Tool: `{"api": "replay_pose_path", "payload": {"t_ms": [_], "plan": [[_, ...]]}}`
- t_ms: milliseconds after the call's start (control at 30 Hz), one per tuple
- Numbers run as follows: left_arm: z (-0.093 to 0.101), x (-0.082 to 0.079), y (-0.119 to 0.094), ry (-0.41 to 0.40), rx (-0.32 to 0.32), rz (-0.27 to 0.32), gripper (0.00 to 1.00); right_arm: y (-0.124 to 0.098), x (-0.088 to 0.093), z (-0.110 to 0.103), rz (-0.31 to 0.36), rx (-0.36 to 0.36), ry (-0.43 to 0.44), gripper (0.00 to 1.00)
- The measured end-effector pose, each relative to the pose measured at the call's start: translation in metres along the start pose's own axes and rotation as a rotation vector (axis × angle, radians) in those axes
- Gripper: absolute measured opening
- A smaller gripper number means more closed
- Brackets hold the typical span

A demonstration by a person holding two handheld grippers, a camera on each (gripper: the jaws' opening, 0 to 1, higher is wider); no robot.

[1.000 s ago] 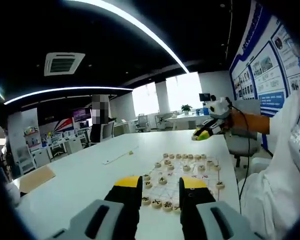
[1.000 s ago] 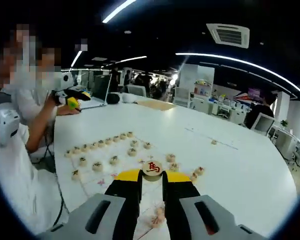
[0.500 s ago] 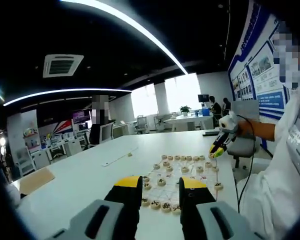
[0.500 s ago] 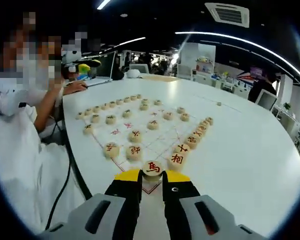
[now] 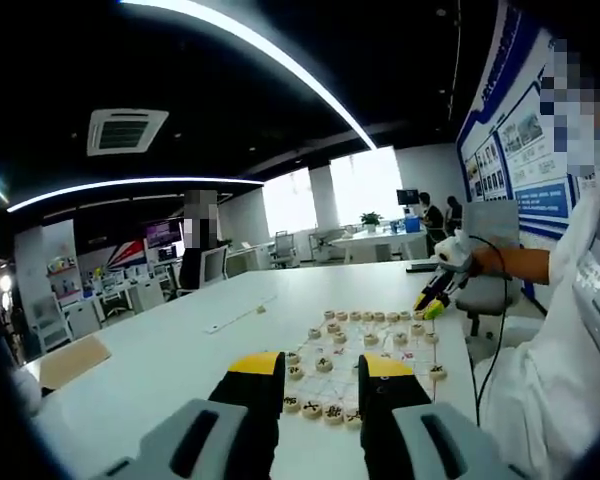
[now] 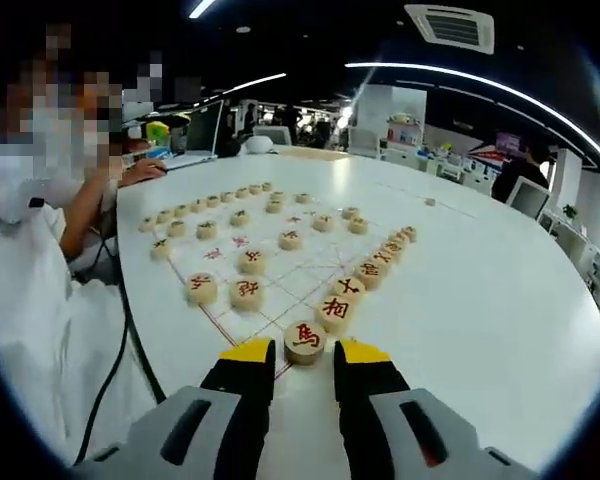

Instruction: Pick up the chess pieces one by one and place each piece onto its starting position on the chessboard, setting the pieces on their correct points until all the chess pieces are arranged in the starting layout

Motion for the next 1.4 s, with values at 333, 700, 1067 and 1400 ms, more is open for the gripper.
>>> {"api": "replay_pose_path", "payload": {"t_ms": [333, 700, 1067, 1400], "plan": [[-0.001, 0.000, 0.003, 0.001, 0.008, -0.005, 0.31, 0.005, -0.071, 0.042, 0.235, 0.106, 0.266, 0.43], [-0.003, 0.000, 0.000, -0.001, 0.000, -0.001, 0.31, 0.113, -0.126, 0.103, 0.212, 0.208, 0.281, 0.41], [-0.005, 0.001, -0.001, -0.005, -0.004, 0.002, 0.31, 0.255, -0.111, 0.177, 0.052, 0.401, 0.261, 0.39], [-0.012, 0.008, 0.001, -0.025, -0.018, -0.012, 0.31, 0.338, -0.124, 0.205, 0.054, 0.501, 0.167, 0.36]]}}
Point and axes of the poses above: the point that each gripper's makers call its tool centre point, and the gripper's own axes: y roughly forward along the fingers, z roughly to its right, x roughly out of its underside, the point moved 4 cm from there along -y, roughly backward along the fingers, and after that the axes turned 15 degrees about x, right-handed, at the moved point
